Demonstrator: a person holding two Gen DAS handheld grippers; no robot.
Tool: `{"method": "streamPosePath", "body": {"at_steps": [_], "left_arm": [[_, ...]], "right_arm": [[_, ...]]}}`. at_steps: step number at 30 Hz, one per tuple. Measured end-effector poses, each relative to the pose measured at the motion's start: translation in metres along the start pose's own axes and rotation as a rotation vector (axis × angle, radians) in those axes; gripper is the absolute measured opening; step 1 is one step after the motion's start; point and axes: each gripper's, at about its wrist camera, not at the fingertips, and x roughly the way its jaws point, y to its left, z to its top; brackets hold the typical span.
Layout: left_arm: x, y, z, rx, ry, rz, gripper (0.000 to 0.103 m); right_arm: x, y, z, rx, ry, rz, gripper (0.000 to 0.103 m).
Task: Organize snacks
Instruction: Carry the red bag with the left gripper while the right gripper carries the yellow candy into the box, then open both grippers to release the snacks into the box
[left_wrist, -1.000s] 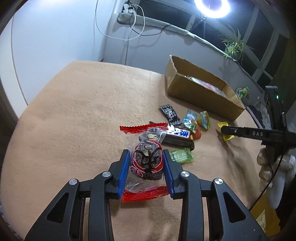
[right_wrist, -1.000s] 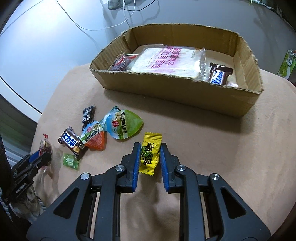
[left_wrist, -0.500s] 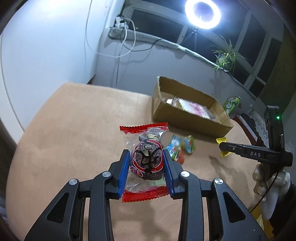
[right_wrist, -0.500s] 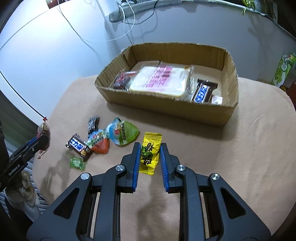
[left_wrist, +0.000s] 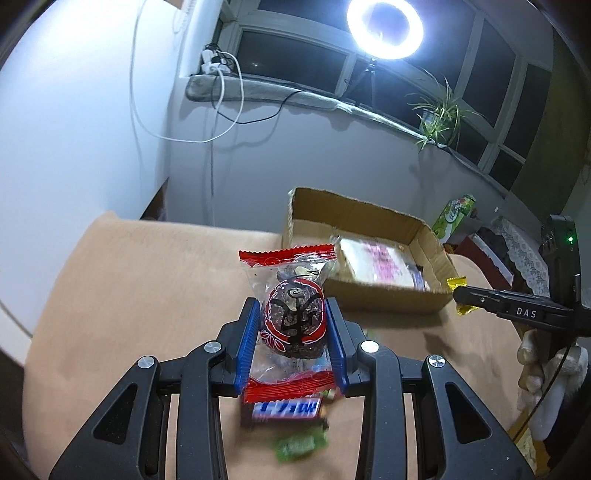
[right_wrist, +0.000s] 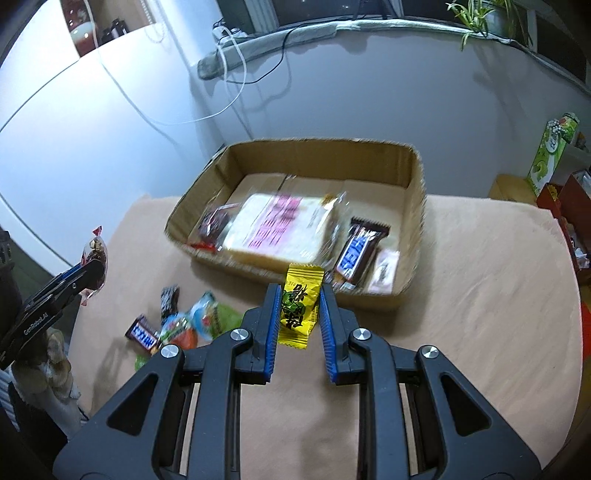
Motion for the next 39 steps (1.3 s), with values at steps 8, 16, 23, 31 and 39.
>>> {"method": "streamPosePath", "body": {"at_steps": [8, 16, 23, 31, 39], "left_arm": [[0.033, -0.012, 0.028, 0.036, 0.020, -0.029, 0.033], [0.065, -0.022, 0.045, 0.052, 0.053, -0.048, 0.033], [0.084, -0.026, 0.052, 0.056, 0.076, -0.049, 0.033], [0.103, -0.029, 0.052, 0.052, 0.113, -0.053, 0.033], [0.106, -0.029, 0.054, 0.036, 0.121, -0.061, 0.057]], "right_arm": [[0.014, -0.018, 0.025, 0.021, 0.000, -0.024, 0.021], [0.031, -0.030, 0.040, 0.033, 0.012, -0.037, 0.021], [0.045, -0.040, 0.049, 0.045, 0.025, -0.045, 0.021], [0.054, -0.045, 0.051, 0.049, 0.042, -0.052, 0.022], [0.045, -0.042, 0.051, 0.038, 0.008, -0.057, 0.061]]}}
